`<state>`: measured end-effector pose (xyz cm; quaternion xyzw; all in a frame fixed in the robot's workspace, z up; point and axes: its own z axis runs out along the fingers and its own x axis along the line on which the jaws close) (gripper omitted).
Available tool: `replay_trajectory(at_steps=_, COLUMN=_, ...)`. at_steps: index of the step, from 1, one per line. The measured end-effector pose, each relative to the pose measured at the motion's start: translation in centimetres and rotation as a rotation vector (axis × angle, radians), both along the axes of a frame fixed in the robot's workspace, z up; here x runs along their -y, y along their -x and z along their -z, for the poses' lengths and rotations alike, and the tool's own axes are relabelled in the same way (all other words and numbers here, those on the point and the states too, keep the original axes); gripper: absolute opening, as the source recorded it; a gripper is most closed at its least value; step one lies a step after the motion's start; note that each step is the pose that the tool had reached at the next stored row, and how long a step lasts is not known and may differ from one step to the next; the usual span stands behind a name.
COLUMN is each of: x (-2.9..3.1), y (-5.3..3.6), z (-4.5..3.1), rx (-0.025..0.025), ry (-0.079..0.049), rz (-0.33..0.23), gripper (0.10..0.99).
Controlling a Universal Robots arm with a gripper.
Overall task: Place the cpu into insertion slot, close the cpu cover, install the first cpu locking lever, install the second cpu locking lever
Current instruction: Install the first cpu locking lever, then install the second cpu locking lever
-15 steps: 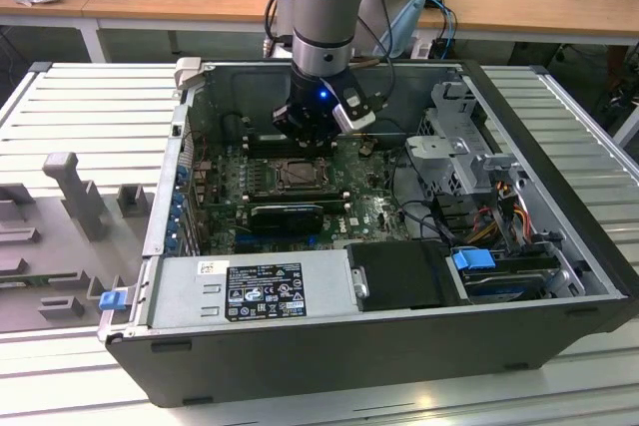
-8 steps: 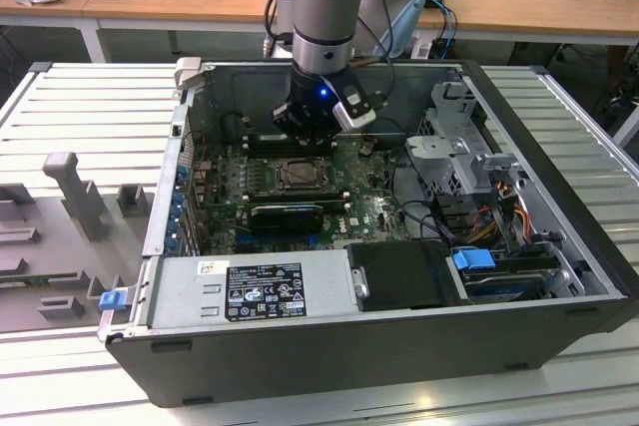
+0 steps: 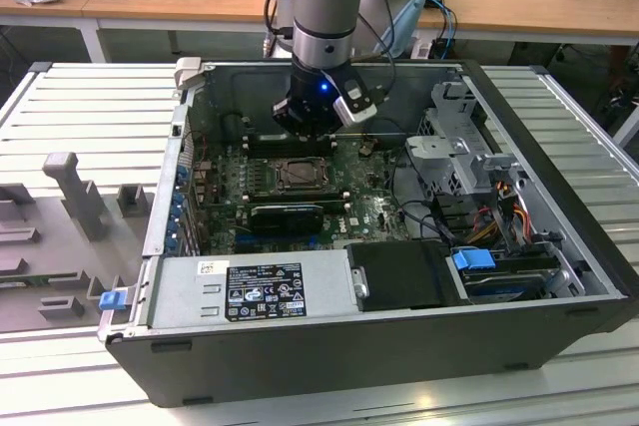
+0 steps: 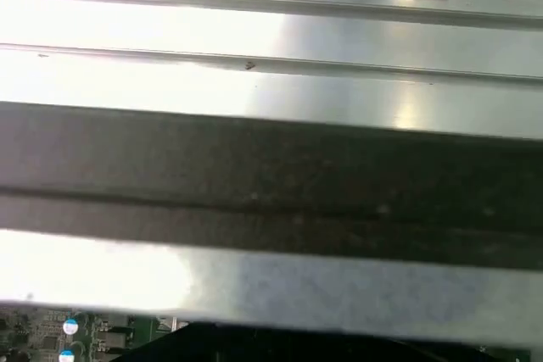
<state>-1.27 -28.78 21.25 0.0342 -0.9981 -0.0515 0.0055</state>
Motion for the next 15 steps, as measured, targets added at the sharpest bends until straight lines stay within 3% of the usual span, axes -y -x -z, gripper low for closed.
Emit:
replay_trajectory(at_steps=4, x=0.42, y=0.01, z=-0.01, rx=-0.0001, ry=0.0, rz=0.0, gripper=0.106)
replay_trajectory(at_steps=12, x=0.67, y=-0.02, z=-0.01, rx=-0.0001, ry=0.0, rz=0.0, gripper=0.106)
replay_trajectory(at_steps=15, x=0.68, y=-0.02, z=-0.42, rx=-0.0001, ry=0.0, rz=0.0, gripper=0.106)
